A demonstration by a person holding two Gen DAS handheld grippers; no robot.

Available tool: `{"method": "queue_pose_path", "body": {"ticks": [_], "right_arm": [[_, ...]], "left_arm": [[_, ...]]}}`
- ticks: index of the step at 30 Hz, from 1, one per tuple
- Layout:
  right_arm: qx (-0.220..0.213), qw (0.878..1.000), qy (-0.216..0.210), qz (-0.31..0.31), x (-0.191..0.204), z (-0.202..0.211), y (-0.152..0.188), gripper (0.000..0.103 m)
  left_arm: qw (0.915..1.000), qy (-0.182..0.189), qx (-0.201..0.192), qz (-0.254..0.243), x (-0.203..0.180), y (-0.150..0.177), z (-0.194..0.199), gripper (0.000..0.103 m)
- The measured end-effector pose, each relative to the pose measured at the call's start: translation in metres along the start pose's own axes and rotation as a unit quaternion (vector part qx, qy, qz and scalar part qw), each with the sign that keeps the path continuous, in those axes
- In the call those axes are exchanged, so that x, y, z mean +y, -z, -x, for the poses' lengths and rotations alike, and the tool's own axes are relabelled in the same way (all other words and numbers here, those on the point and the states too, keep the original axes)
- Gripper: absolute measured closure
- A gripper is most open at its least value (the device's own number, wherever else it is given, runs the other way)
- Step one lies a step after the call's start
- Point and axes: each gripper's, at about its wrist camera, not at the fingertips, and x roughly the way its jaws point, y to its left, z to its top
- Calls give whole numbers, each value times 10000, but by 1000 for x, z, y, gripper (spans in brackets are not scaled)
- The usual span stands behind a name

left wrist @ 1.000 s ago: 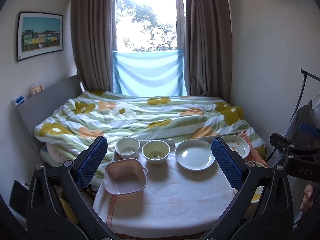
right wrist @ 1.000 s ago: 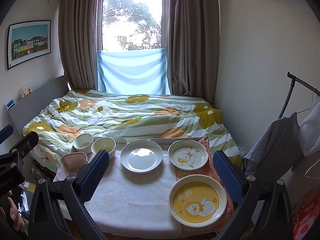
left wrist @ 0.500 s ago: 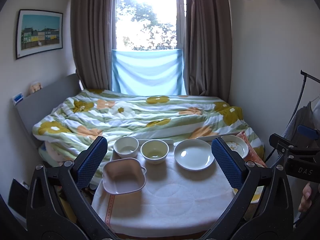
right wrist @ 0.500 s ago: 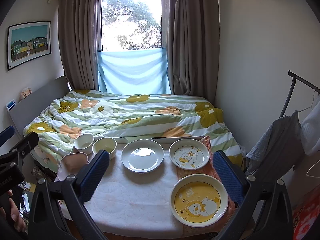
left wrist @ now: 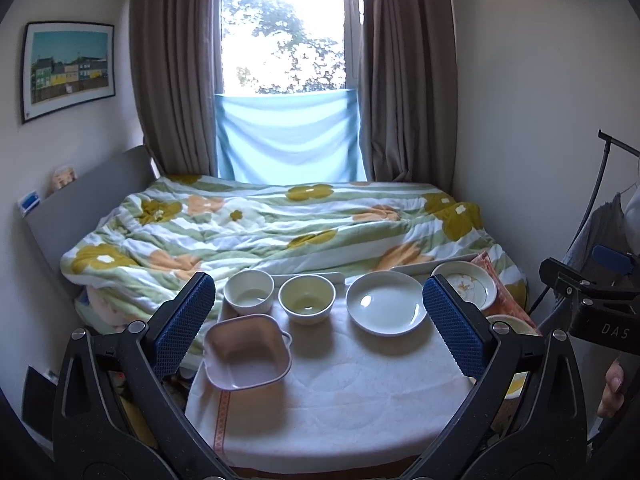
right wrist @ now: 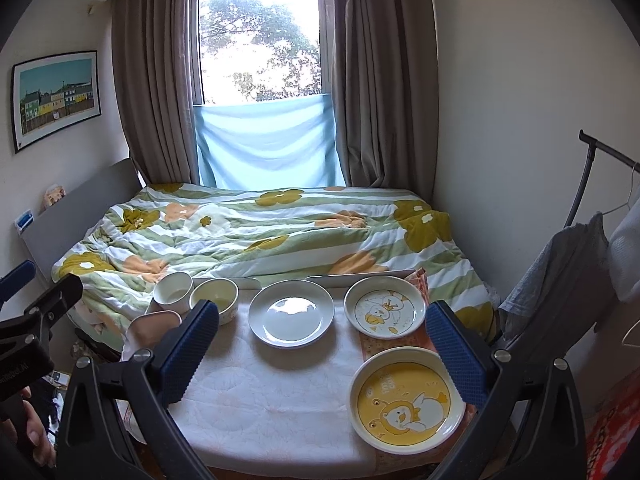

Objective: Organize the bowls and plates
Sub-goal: 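Reach to the large yellow duck plate and close both grippers on its rim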

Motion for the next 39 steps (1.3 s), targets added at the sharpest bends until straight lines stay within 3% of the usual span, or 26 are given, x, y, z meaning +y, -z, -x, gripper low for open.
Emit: {"method": "queue_pose_path", "body": {"ticks": [3,7,11,16,17,21,23,26,32,39], "right_arm": [[236,9996,121,-113,-5,-7,6,0],[672,9961,343,-464,-26,-24,25,0],[1176,9872,649,-865,-63,-43,62,0],[1749,9720,578,-1458,-123,-74,117,1],[1833,9688,542,-1580,-137,-83,130,3],[2118,9574,334,-1936,-176,-111,166,30],[2167,9531,214,-2100,-191,-120,178,37],[2182,9486,-100,-2288,-209,-135,189,47],[2192,9489,-424,-2229,-226,-158,192,68],[2116,9511,-449,-2205,-246,-173,186,75]], "left_arm": [[9993,166,330,-96,-3,4,-19,0],[9934,683,885,-273,-16,21,-58,0],[9817,1083,1491,-487,-42,49,-105,0],[9595,1613,2266,-456,-89,97,-163,0],[9543,1667,2433,-482,-101,109,-175,1],[9390,1889,2819,-559,-141,145,-211,4],[9303,2036,3000,-562,-161,160,-228,10],[9071,2471,3381,-418,-187,178,-252,25],[9009,2404,3585,-465,-216,195,-275,41],[9072,2246,3511,-568,-226,187,-286,55]]}}
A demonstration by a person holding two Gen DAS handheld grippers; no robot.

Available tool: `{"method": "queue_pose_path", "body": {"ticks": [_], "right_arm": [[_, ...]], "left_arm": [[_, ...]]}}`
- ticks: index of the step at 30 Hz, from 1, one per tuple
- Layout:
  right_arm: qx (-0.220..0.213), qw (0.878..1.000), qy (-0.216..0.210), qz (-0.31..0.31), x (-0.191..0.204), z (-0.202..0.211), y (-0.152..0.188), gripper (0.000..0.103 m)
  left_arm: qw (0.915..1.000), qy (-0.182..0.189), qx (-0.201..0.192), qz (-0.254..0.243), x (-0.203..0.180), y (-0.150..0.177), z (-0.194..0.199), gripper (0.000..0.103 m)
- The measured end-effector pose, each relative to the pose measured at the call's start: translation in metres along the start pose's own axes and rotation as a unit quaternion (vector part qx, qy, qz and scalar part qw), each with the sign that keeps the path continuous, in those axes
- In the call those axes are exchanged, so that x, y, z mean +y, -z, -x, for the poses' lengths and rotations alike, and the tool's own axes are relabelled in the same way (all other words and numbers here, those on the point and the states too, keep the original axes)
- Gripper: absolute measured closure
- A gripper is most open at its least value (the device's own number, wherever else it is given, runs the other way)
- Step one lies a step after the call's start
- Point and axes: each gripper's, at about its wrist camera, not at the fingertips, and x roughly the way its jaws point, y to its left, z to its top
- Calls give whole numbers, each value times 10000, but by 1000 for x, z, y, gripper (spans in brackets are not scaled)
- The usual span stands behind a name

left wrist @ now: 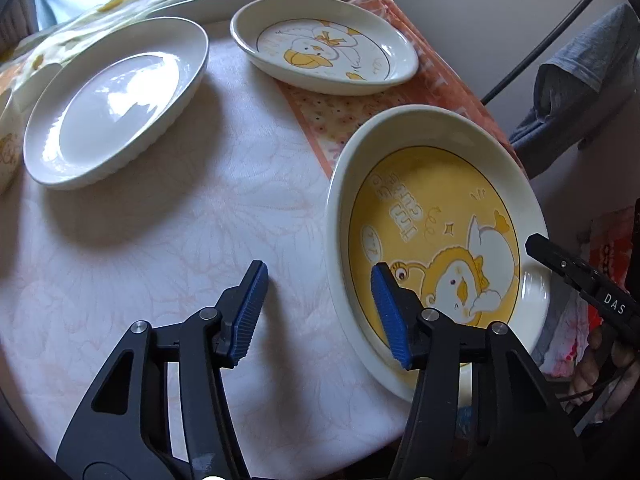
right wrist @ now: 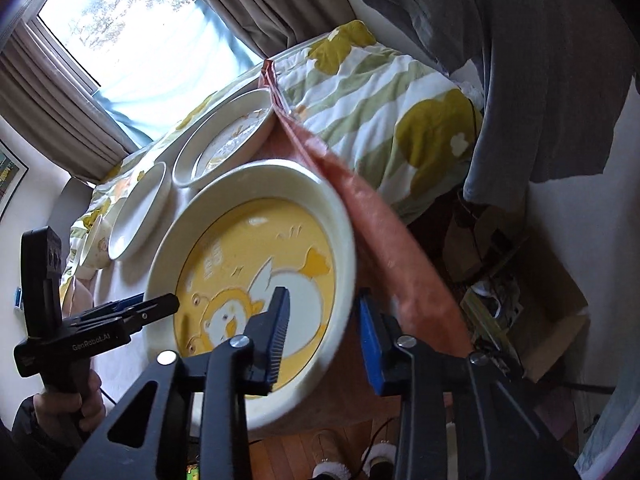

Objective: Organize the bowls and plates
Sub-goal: 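Reach to the large yellow duck plate and close both grippers on its rim, then lift the yellow duck plate and carry it toward the pink square dish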

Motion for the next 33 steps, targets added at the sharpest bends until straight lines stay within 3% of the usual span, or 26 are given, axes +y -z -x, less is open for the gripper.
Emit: {"method": "queue_pose_path", "body": {"ticks": [3,6,9,12,14,19,33], "right_arm": [[15,10000,36,66,-2,-6,-7,77],[26,10000,-46,63,-8,-10,-11,77],[84,9999,-25,144,-9,-15,-14,83],[152,9995,-22,267,-6,-20,-16,87],[164,9988,-2,457,0,-22,-16,88],[199,9871,791,1375,22,-26,-12,88],[63,9811,463,1879,45,-23,-17,88]], "left_arm": [[9999,-74,4,-81,0,-3,0,64],[9999,-53,-22,-109,-1,-6,2,66],[9997,-71,-52,-232,-5,-7,1,68],[9991,-41,-97,-408,-16,-9,-1,78],[9970,-262,-166,-710,-27,-7,-1,78],[9948,-480,-242,-862,-31,-6,1,78],[9933,-763,-665,-556,-12,6,38,79]]}}
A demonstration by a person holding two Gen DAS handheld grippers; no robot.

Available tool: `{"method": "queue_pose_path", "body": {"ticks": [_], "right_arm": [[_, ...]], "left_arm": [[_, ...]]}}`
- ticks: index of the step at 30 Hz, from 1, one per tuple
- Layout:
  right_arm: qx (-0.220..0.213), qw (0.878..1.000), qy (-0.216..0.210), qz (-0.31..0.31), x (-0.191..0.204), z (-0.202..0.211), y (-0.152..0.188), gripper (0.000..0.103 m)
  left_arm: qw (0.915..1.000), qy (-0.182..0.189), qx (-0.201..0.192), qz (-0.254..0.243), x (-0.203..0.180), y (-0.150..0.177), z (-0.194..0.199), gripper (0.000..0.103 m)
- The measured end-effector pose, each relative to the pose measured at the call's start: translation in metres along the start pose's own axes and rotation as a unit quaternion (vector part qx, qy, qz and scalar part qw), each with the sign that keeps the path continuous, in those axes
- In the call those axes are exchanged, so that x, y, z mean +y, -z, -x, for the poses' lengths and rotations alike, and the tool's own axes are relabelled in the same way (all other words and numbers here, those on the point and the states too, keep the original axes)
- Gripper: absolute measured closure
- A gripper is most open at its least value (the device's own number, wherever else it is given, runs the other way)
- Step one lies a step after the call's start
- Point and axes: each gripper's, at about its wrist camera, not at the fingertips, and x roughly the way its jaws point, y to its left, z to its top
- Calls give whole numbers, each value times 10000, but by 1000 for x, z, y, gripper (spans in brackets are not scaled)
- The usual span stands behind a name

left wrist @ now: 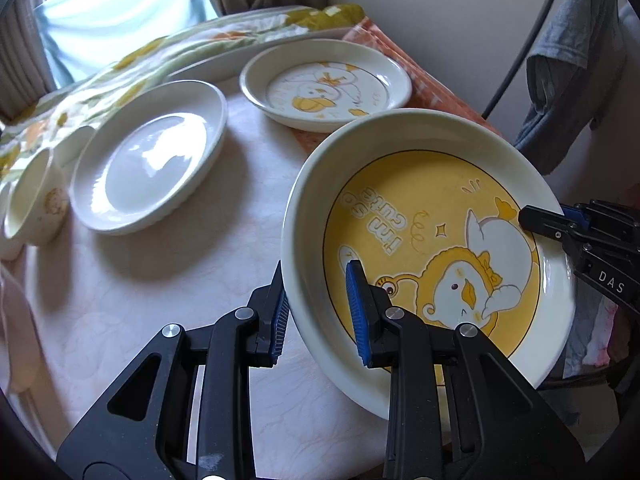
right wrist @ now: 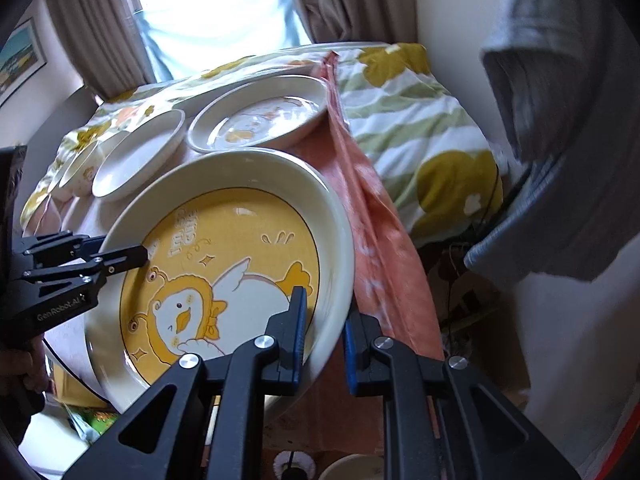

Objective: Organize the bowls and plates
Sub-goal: 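Lift the yellow duck plate and carry it toward the pink square dish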

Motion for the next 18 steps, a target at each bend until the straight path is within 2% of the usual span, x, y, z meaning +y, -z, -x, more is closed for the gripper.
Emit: {"method": "queue_pose_path", "body": {"ticks": [9,18], "right_arm": [[-76,9948,-564,840,72,0,-28,88],[101,9788,-1285,1589,180,-31,-28,87]], "left_arm": [[9943,-511,-266,899,70,31,57,79],[9778,-1158,-160,1741,165,93,88,79]]}}
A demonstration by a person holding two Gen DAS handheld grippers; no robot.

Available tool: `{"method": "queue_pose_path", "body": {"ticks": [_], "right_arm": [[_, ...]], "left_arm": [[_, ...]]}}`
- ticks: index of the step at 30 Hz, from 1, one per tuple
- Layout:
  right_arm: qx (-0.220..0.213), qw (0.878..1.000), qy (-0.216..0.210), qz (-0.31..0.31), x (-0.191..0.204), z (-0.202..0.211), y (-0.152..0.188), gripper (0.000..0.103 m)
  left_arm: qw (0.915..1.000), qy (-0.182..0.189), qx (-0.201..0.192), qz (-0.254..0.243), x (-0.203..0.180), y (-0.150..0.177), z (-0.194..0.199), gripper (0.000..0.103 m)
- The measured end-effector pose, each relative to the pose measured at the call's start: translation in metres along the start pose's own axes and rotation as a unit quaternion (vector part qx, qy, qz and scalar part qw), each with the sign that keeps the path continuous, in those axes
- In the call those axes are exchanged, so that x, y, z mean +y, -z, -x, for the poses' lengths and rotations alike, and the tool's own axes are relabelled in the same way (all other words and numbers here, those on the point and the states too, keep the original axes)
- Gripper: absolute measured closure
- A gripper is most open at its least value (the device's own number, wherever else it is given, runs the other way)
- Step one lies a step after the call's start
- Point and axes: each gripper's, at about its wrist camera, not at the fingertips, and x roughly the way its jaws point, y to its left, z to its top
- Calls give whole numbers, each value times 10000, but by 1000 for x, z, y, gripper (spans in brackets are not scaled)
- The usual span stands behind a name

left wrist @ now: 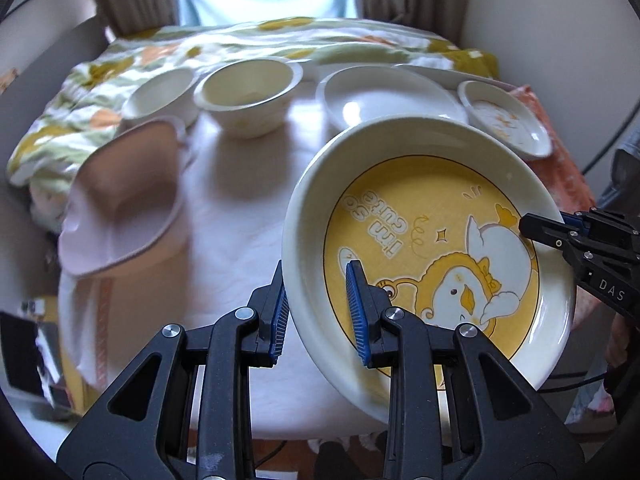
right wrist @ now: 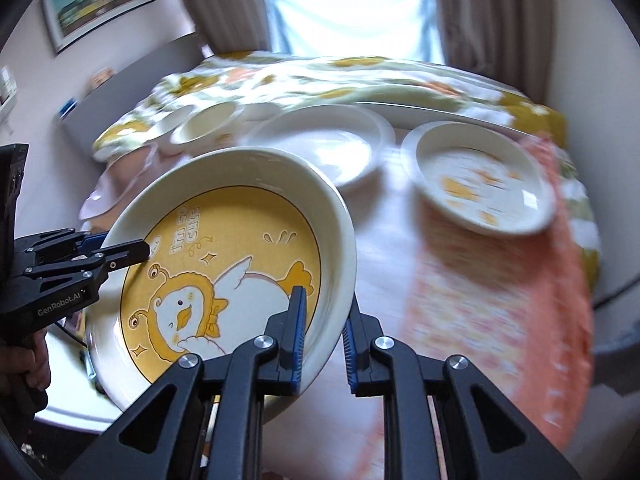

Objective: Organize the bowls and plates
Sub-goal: 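Lift the yellow duck plate and carry it toward the pink square dish, then lower the yellow duck plate onto the cloth and open both grippers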

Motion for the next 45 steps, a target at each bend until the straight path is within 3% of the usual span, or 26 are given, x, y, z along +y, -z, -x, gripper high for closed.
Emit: {"method": "queue_pose_path", "body": {"ticks": [6,11,20,28,34,40,45], "right_arm": [[186,9992,-310,153,46,-40,-9,87],[258,9991,-293,173,63,-62,-11,87],[342,9994,-73,81,62,-70,-4,87],[381,9992,91,-42,66,-72,-4,86],[436,9986,31,-311,62,-75,-5,86],[460,9969,28,-635,50,-70,-5,86],[613,9954,132,-728,51,-61,-9,86]], "left_arm": [[9995,-134,110,246,52,17,-11,79],[9995,-52,152,286,74,27,-24,79],[9994,173,167,238,78,28,-38,79],[9994,144,226,221,78,26,-43,79],[9987,202,281,372,82,23,-44,79],[9991,41,263,340,88,22,-34,79],[9978,137,393,521,95,21,-22,78]]}}
